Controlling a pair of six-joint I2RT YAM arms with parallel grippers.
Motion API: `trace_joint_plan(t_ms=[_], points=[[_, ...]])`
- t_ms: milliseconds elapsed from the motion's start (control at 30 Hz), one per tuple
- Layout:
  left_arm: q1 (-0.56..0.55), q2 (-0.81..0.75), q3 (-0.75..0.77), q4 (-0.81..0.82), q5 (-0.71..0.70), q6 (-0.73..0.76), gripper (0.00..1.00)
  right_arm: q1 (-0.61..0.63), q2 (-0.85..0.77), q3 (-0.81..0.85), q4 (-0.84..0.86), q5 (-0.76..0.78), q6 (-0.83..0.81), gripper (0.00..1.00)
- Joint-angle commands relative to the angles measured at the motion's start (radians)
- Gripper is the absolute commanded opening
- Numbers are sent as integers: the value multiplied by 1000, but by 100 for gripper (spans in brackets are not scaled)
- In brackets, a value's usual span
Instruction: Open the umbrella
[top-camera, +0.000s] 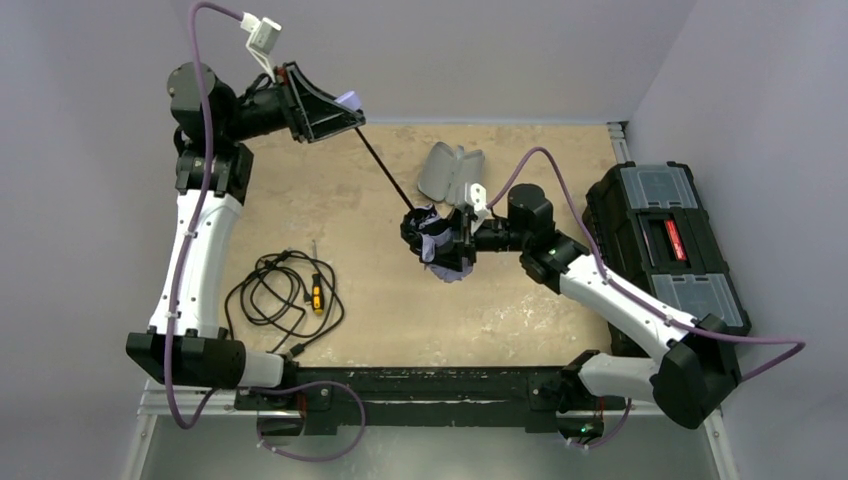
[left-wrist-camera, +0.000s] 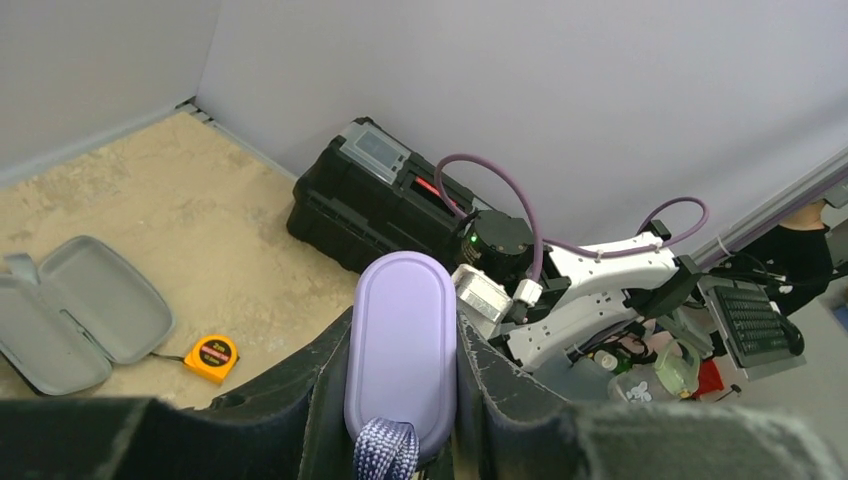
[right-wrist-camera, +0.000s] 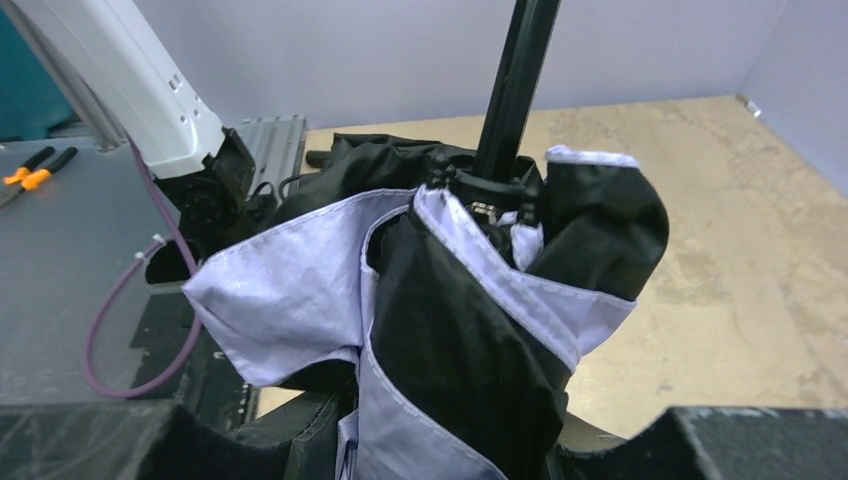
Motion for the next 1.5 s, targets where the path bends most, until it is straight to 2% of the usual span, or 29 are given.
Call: trace_joint_plan(t_ms=[0, 100, 200, 267, 367, 533, 767, 833, 933, 1067, 1133, 1233, 1300, 1367, 1467], points=[[174, -20, 218, 362, -394, -39, 0, -2, 35, -126, -427, -160, -254, 0], [188, 0, 256, 368, -387, -44, 0, -11, 68, -98, -466, -173, -283, 0], [136, -22, 170, 364, -335, -51, 0, -10, 77, -46, -413, -176, -226, 0], [62, -66, 43, 359, -279, -43, 0, -9, 79, 9, -334, -179, -133, 0], [-84, -159, -222, 328, -284, 17, 0, -7, 76, 83, -155, -175, 30, 0], [-243, -260, -476, 247, -308, 95, 0, -4, 91, 195, 25, -172, 229, 0], [-270, -278, -580, 185, -315, 129, 0, -2, 64, 206, 77, -156, 285, 0], [-271, -278, -601, 212, -305, 126, 0, -2, 57, 193, 76, -155, 280, 0], [-270, -267, -560, 224, -311, 139, 0, -3, 56, 167, 42, -150, 234, 0], [-230, -209, -387, 263, -342, 122, 0, -3, 74, 107, -11, -157, 164, 0], [-133, -141, -237, 340, -358, 52, 0, -3, 76, 58, -79, -168, 89, 0], [43, -31, 28, 421, -466, -50, 0, -3, 68, -31, -223, -171, -65, 0], [117, 16, 158, 407, -523, -58, 0, -2, 63, -67, -280, -171, -127, 0], [131, 36, 205, 419, -511, -49, 0, -2, 55, -78, -278, -173, -124, 0], [124, 20, 151, 419, -487, -54, 0, -3, 57, -50, -231, -176, -75, 0]])
